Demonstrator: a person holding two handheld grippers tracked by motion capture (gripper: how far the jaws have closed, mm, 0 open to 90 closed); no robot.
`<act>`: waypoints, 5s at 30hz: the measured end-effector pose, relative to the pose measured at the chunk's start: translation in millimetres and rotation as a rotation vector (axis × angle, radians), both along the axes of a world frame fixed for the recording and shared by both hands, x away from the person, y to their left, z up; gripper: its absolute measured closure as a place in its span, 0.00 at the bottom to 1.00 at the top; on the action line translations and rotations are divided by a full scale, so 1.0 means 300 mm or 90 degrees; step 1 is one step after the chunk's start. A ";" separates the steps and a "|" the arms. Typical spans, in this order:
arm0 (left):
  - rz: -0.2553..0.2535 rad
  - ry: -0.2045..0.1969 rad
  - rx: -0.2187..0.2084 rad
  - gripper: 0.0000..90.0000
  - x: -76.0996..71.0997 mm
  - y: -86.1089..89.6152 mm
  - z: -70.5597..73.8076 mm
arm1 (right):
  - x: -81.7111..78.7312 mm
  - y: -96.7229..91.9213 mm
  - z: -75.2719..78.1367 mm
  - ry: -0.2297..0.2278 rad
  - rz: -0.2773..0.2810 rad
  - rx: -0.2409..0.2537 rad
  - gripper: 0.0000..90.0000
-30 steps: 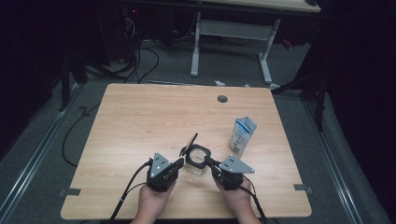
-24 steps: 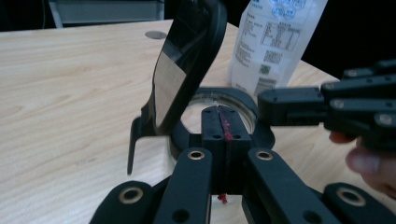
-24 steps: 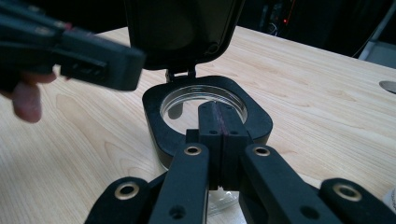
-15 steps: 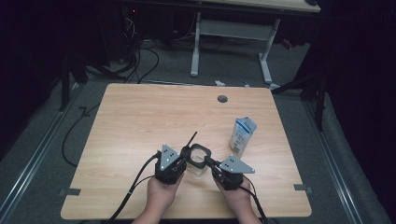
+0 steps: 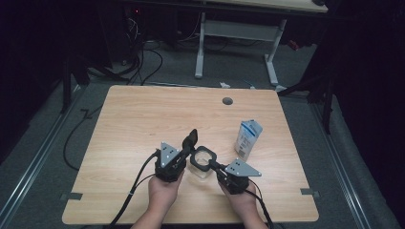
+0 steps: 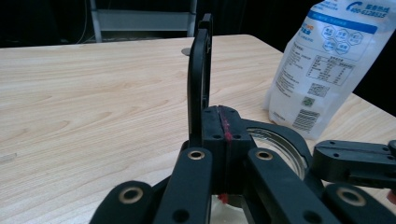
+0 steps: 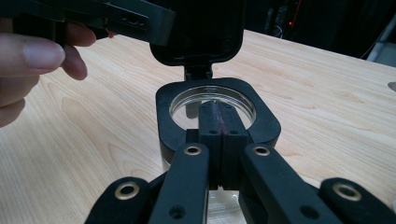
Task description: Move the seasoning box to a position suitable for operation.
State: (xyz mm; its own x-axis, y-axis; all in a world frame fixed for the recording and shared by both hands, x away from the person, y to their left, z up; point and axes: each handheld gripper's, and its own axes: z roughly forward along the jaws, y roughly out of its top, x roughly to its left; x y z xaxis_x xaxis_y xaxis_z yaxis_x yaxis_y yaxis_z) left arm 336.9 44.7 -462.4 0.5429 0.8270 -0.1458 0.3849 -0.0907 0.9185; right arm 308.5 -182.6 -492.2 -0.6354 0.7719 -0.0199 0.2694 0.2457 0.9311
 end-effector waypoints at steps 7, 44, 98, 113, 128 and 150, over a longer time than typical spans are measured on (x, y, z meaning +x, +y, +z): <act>0.010 0.005 0.012 1.00 0.004 -0.005 -0.007 | 0.001 0.000 -0.001 -0.004 0.003 -0.001 1.00; -0.085 0.032 0.060 0.45 -0.051 0.354 -0.201 | -0.004 -0.360 -0.070 0.078 -0.280 0.002 0.54; -0.089 0.040 0.022 0.37 -0.066 0.386 -0.216 | 0.095 -0.307 0.057 0.071 -0.203 -0.047 0.98; -0.097 0.028 0.019 0.37 -0.067 0.386 -0.215 | 0.084 -0.313 0.157 0.171 -0.140 -0.109 0.99; -0.101 0.021 0.019 0.37 -0.068 0.388 -0.215 | 0.097 -0.306 0.212 0.260 -0.100 -0.195 0.99; -0.111 0.010 0.027 0.37 -0.078 0.379 -0.211 | 0.134 -0.248 0.259 0.344 -0.058 -0.316 1.00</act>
State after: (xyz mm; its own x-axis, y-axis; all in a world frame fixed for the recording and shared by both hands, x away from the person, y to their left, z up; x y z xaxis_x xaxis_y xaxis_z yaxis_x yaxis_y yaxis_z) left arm 313.6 158.4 -525.6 0.6771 0.7257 -0.1218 0.3737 -0.1966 0.9065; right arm 348.8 -257.1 -414.4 -0.5887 0.8040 -0.0832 0.6985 0.5579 0.4481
